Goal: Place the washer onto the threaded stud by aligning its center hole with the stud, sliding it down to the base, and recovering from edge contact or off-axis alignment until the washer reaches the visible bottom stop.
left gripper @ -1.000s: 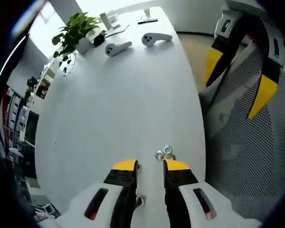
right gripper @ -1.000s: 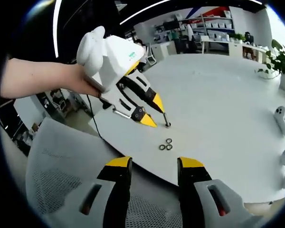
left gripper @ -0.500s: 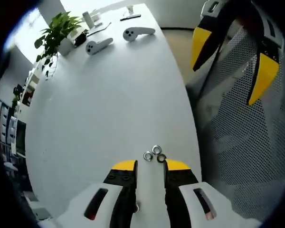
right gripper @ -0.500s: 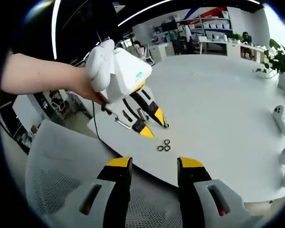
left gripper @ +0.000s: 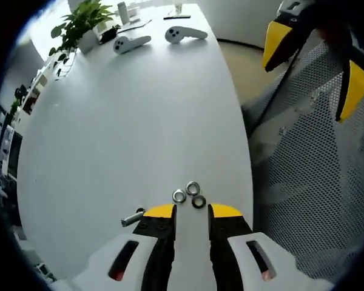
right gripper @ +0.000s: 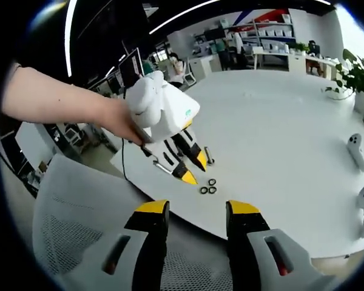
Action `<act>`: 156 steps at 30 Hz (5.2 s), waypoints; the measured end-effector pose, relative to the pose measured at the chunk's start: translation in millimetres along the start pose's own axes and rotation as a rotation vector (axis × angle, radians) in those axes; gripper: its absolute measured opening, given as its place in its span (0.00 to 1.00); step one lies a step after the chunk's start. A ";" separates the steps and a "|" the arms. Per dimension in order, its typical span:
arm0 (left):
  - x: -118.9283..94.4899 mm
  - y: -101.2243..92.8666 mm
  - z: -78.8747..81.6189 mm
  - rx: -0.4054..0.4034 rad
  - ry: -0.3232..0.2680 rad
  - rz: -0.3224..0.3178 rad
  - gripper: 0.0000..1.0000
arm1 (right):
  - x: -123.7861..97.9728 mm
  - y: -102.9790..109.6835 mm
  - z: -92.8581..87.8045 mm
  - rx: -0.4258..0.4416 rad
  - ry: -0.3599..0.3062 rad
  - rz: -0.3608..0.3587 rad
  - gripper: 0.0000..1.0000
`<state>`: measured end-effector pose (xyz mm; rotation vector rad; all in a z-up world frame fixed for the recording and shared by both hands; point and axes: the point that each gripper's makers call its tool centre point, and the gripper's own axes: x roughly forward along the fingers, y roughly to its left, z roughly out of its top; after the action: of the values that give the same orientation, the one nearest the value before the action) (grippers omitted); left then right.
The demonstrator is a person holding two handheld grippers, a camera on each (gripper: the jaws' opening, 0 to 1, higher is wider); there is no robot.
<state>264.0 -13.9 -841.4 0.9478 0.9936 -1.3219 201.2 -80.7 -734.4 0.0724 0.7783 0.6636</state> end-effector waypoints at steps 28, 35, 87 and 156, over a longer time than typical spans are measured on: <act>34.1 -7.8 -7.1 0.016 0.056 0.033 0.11 | -0.2 -2.1 0.5 0.015 -0.004 -0.010 0.39; 35.0 -4.9 -7.0 -0.002 0.060 0.030 0.10 | 0.1 -1.9 -0.1 0.013 -0.002 -0.008 0.39; 18.7 5.2 -19.2 -0.117 -0.007 0.084 0.09 | -0.3 -1.3 0.9 0.017 -0.009 -0.003 0.39; -16.6 70.6 -15.1 -0.036 0.033 0.152 0.09 | -0.8 -5.0 2.1 0.035 -0.021 -0.015 0.38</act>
<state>334.1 7.9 -831.1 1.0002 0.9484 -1.1613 204.8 -84.8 -733.9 0.1055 0.7703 0.6341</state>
